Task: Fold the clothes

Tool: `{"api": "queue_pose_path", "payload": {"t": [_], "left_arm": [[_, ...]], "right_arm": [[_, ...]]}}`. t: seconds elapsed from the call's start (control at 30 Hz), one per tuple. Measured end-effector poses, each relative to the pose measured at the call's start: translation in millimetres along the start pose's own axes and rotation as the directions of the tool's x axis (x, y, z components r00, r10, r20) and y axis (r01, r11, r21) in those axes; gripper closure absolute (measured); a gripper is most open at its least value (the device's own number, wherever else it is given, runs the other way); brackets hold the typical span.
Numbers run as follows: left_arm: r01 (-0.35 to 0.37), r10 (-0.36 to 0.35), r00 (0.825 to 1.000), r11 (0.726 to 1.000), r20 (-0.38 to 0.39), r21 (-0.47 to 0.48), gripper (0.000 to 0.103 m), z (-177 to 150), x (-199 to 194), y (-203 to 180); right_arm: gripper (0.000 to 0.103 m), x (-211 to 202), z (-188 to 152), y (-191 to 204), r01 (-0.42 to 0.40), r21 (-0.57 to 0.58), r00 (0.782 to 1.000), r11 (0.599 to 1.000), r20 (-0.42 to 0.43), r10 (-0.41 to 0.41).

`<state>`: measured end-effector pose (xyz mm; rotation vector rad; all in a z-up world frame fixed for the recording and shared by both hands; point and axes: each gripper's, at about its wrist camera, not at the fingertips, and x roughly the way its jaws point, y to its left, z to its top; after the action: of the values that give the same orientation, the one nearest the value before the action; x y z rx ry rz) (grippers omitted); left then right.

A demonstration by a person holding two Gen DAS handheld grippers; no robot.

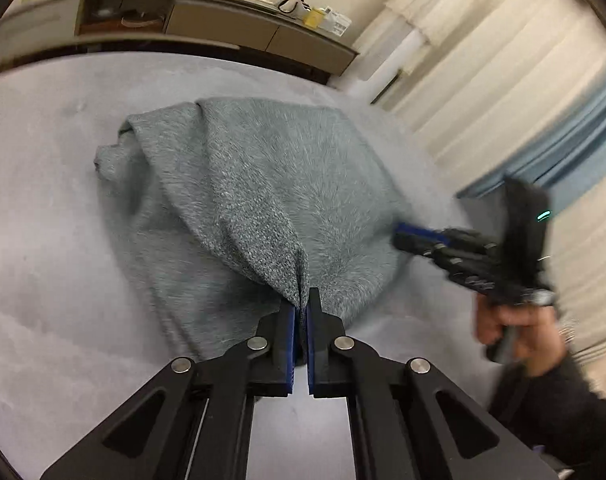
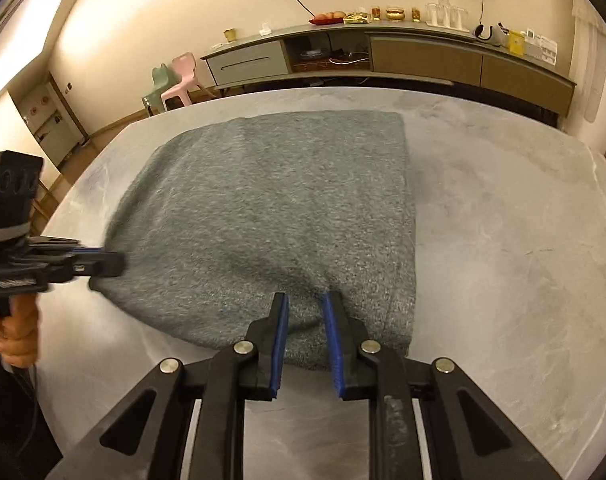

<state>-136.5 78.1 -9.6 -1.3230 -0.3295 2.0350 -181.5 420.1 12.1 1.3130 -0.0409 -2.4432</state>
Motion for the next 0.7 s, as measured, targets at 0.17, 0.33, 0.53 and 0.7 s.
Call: {"api": "queue_pose_path", "payload": {"t": [0.17,0.33,0.53,0.7], "left_arm": [[-0.005,0.008,1.000,0.992,0.026,-0.124,0.103,-6,-33,45],[0.005,0.010,0.992,0.993,0.129,-0.120,0.080,-14,-48,37],[-0.018,0.030,0.996,0.989,0.080,-0.150,0.055,-1,7,15],[-0.146,0.147,0.989,0.981,-0.001,-0.125,0.099,-6,13,26]], "right_arm": [[0.083,7,11,-20,0.024,-0.005,1.000,1.000,-0.013,-0.024],[0.081,-8,30,-37,-0.026,0.033,0.999,0.999,0.048,0.024],[0.081,4,36,-65,0.066,0.022,0.996,0.998,0.052,-0.067],[0.070,37,37,-86,0.109,-0.059,0.990,0.992,-0.085,-0.114]]}}
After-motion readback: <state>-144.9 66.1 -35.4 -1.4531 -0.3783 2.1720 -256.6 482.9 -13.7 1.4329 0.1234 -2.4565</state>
